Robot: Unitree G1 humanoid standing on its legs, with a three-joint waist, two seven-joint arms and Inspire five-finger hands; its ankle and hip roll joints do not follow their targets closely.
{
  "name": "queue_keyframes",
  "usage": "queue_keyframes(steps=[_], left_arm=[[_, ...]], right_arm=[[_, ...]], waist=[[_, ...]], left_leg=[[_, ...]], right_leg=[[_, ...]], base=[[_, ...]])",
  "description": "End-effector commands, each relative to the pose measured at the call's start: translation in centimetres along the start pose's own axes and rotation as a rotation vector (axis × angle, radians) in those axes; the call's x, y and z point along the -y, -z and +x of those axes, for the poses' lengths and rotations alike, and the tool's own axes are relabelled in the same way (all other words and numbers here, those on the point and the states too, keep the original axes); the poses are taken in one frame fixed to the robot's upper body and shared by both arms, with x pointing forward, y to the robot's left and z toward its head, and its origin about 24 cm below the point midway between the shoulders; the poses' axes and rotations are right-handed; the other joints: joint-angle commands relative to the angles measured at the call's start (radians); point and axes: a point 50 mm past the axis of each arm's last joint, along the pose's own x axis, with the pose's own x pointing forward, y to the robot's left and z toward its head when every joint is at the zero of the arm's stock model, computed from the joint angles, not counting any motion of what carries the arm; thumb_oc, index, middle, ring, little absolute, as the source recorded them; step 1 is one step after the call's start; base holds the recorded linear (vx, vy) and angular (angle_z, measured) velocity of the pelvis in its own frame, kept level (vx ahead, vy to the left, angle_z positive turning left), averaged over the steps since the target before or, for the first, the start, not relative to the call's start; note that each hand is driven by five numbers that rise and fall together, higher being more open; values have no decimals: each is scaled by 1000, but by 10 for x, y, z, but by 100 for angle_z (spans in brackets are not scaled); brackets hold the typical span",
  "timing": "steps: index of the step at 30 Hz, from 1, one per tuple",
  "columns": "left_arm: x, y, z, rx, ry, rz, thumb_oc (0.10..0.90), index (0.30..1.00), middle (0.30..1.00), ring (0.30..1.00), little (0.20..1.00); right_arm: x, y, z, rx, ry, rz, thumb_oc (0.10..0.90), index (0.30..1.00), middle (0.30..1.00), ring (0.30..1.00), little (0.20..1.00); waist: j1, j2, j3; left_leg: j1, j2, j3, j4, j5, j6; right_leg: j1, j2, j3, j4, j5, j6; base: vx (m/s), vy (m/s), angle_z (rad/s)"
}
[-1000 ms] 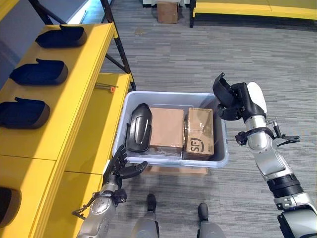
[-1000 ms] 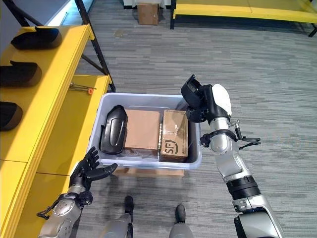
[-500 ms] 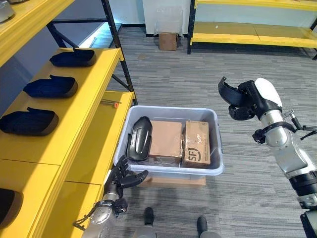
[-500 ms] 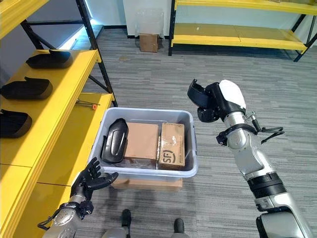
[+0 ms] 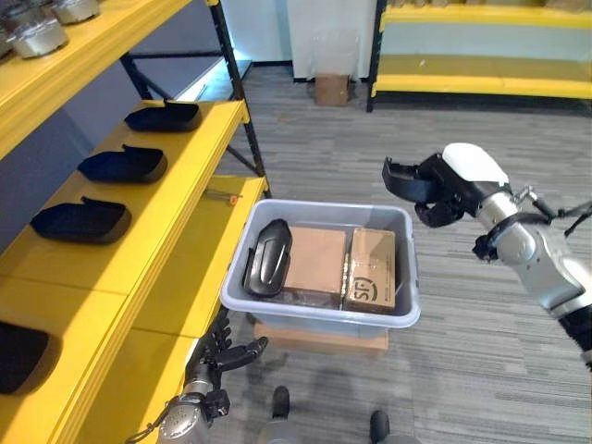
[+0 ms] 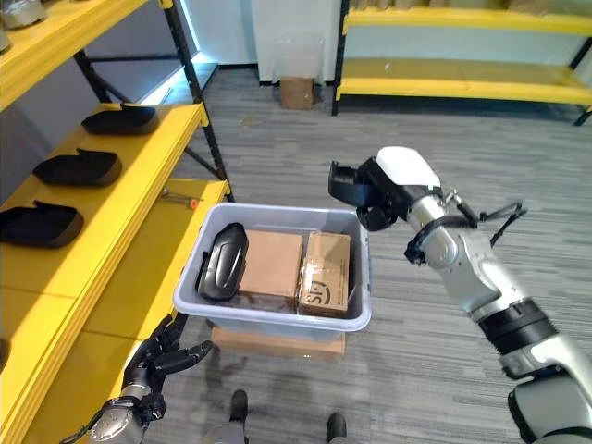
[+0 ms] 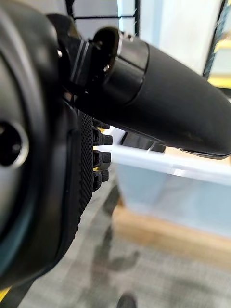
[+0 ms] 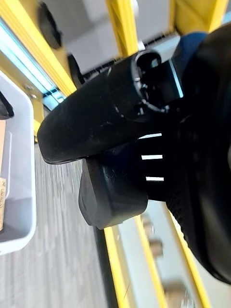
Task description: Move parts from the plastic box to the shelf.
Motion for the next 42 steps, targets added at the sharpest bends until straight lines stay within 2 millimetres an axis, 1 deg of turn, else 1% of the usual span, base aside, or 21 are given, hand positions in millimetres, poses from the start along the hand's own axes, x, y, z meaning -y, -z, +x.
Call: queue_keyframes(steps=[1, 2, 3, 5, 6, 7, 10, 11, 12, 13, 14, 15, 18, 20, 22, 24, 25, 27, 31, 35, 42], left_arm=[[-21, -41, 5, 190, -59, 13, 900, 1000, 1000, 1000, 1000], [-19, -40, 6, 186, -55, 9, 900, 1000, 1000, 1000, 1000], [-18, -42, 8, 191, -43, 15, 900, 1000, 1000, 1000, 1000], [-15, -44, 8, 198, -16, 21, 900, 1000, 1000, 1000, 1000], [-14, -46, 8, 211, -8, 27, 900, 1000, 1000, 1000, 1000], [-8, -48, 8, 221, 19, 24, 900, 1000, 1000, 1000, 1000], [3, -51, 10, 230, 63, 29, 900, 1000, 1000, 1000, 1000], [5, -52, 11, 233, 72, 28, 900, 1000, 1000, 1000, 1000], [5, -52, 10, 233, 73, 28, 900, 1000, 1000, 1000, 1000], [10, -56, 12, 244, 96, 35, 900, 1000, 1000, 1000, 1000], [10, -55, 12, 243, 97, 36, 900, 1000, 1000, 1000, 1000], [16, -58, 13, 250, 120, 44, 900, 1000, 1000, 1000, 1000], [18, -57, 13, 246, 130, 68, 900, 1000, 1000, 1000, 1000], [17, -63, 11, 273, 144, 113, 900, 1000, 1000, 1000, 1000], [14, -63, 10, 278, 138, 126, 900, 1000, 1000, 1000, 1000], [13, -63, 10, 277, 127, 126, 900, 1000, 1000, 1000, 1000], [13, -63, 10, 278, 123, 125, 900, 1000, 1000, 1000, 1000], [11, -64, 10, 283, 107, 124, 900, 1000, 1000, 1000, 1000], [8, -65, 8, 297, 78, 97, 900, 1000, 1000, 1000, 1000], [7, -66, 8, 308, 65, 83, 900, 1000, 1000, 1000, 1000], [1, -77, 9, 353, 25, 98, 900, 1000, 1000, 1000, 1000]], right_arm=[[76, -48, 10, 234, 305, -33, 400, 300, 300, 300, 300], [73, -45, 8, 225, 304, -24, 400, 300, 300, 300, 300], [72, -42, 6, 216, 309, -26, 400, 300, 300, 300, 300], [70, -37, 2, 194, 311, -38, 400, 300, 300, 300, 300], [68, -37, 1, 195, 310, -42, 400, 300, 300, 300, 300], [66, -36, 0, 191, 318, -31, 400, 300, 300, 300, 300], [62, -33, -2, 182, 328, -8, 400, 300, 300, 300, 300], [62, -32, -4, 174, 332, -6, 400, 300, 300, 300, 300], [62, -31, -4, 173, 332, -6, 400, 300, 300, 300, 300], [63, -30, -7, 171, 344, -8, 400, 300, 300, 300, 300], [62, -30, -8, 169, 344, -8, 400, 300, 300, 300, 300], [61, -25, -11, 149, 346, -16, 400, 300, 300, 300, 300], [52, -19, -16, 121, 336, 12, 400, 300, 300, 300, 300], [43, -21, -19, 135, 316, 31, 400, 300, 300, 300, 300], [42, -22, -21, 142, 300, 7, 400, 300, 300, 300, 300], [41, -24, -19, 148, 294, 4, 400, 300, 300, 300, 300], [40, -25, -18, 150, 291, 4, 400, 300, 300, 300, 300], [39, -28, -14, 162, 287, 5, 400, 300, 300, 300, 300], [35, -39, -4, 191, 262, 16, 400, 300, 300, 300, 300], [32, -44, 1, 202, 254, 31, 400, 300, 300, 300, 300], [26, -52, 7, 218, 250, 68, 400, 300, 300, 300, 300]], waist=[[35, -118, -46], [33, -124, -44], [27, -134, -38], [17, -146, -39], [14, -151, -37], [4, -161, -42], [-17, -170, -51], [-24, -166, -56], [-24, -166, -55], [-42, -155, -75], [-41, -153, -73], [-63, -131, -96], [-62, -122, -115], [-35, -144, -118], [-23, -170, -126], [-15, -186, -132], [-13, -195, -129], [-8, -207, -132], [13, -224, -136], [28, -232, -138], [74, -266, -132]], left_leg=[[-13, 12, 12, -62, 157, -18], [-23, 13, 59, -57, 159, -18], [-31, 24, 141, -37, 163, -25], [-35, 29, 213, 33, 121, -28], [-25, 21, 213, 89, 91, -26], [0, 4, 235, 158, 10, -4], [73, -1, 286, 273, -97, 19], [102, -4, 291, 262, -129, 23], [104, -5, 290, 261, -129, 23], [181, -9, 292, 242, -199, 17], [186, -8, 291, 239, -201, 16], [250, -27, 330, 93, -256, 29], [263, -48, 314, -4, -236, 35], [267, -99, 291, -56, -248, 60], [260, -125, 269, -58, -262, 75], [261, -136, 256, -58, -269, 85], [254, -144, 264, -60, -255, 94], [254, -154, 257, -61, -259, 101], [267, -174, 255, -57, -280, 123], [266, -188, 246, -55, -285, 133], [249, -239, 190, -43, -295, 162]], right_leg=[[60, -37, -47, -45, -64, 5], [67, -53, -72, -63, -55, 8], [79, -74, -110, -97, -34, 15], [85, -97, -159, -137, -7, 24], [82, -106, -166, -148, 4, 24], [85, -123, -188, -159, 22, 23], [84, -138, -256, -150, 23, 12], [84, -140, -278, -145, 19, 14], [86, -140, -279, -145, 18, 14], [86, -144, -305, -128, 1, 27], [90, -144, -306, -125, -2, 28], [73, -156, -339, -108, 5, 49], [74, -174, -346, -113, 33, 67], [71, -229, -364, -127, 102, 108], [79, -260, -372, -121, 124, 128], [79, -270, -372, -113, 131, 137], [72, -280, -388, -111, 147, 126], [70, -288, -387, -105, 152, 132], [64, -301, -365, -97, 171, 144], [66, -314, -363, -92, 182, 153], [96, -370, -383, -78, 237, 185]], base=[[-105, -87, 55], [-167, -125, 85], [-184, -121, 138], [-176, -129, 172], [-152, -127, 132], [-120, -104, 111], [-87, -71, 77], [-43, -12, 92], [52, 68, 112], [70, 66, 98], [63, 188, 74], [15, 188, 27], [49, 231, 70], [18, 377, 34], [-14, 233, 60], [-49, 127, 40], [-88, 87, 33], [-62, 65, 20], [-17, 65, -4], [-12, 68, -10], [1, 95, 15]])
